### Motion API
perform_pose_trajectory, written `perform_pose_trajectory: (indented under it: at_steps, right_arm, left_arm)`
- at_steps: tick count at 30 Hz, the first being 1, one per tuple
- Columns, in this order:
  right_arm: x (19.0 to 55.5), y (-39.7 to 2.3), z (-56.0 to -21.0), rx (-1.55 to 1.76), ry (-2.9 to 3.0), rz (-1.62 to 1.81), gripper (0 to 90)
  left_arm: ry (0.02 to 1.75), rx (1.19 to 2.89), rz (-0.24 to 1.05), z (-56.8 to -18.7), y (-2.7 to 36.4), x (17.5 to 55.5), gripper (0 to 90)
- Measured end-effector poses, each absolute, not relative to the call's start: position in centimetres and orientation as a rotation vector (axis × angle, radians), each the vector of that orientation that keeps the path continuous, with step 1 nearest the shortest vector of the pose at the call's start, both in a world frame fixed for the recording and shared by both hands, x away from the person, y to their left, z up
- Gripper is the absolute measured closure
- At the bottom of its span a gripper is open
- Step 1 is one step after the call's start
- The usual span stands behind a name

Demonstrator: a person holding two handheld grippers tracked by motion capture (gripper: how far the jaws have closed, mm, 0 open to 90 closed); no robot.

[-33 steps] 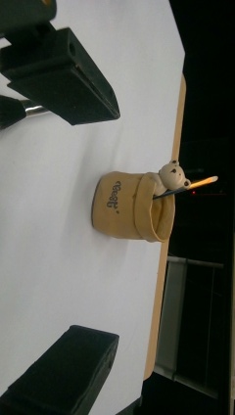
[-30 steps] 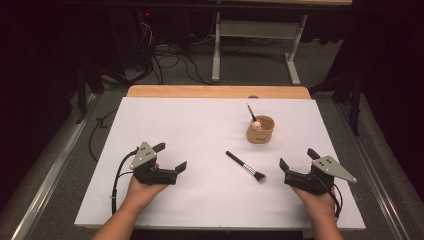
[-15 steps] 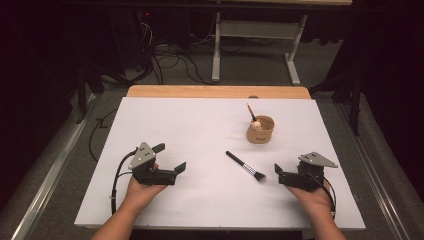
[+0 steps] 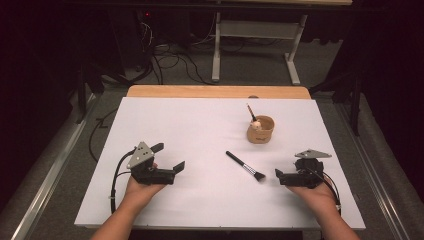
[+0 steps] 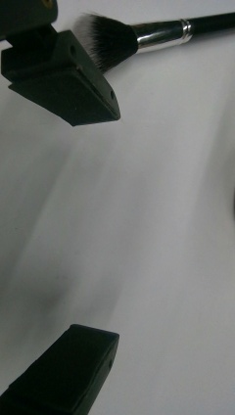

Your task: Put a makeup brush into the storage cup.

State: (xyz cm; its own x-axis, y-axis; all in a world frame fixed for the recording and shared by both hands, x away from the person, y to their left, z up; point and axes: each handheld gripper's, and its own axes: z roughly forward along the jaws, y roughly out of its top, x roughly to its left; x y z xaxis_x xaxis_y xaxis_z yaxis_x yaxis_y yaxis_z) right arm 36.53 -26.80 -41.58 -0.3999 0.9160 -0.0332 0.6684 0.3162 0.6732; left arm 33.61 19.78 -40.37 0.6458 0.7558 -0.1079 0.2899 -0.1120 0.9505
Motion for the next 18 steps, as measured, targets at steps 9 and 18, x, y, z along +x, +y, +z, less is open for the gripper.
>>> perform_pose_trajectory:
  at_steps: [9, 18]
  right_arm:
    - [37.0, -25.9, -41.2, 1.383, 2.292, 0.678, 3.7]
    - [37.2, -26.0, -41.1, 1.398, 2.373, 0.605, 6.1]
  left_arm:
    - [0.861, 1.693, 0.49, -40.5, 19.7, 33.6, 0.0]
    - [0.862, 1.692, 0.489, -40.4, 19.7, 33.5, 0.0]
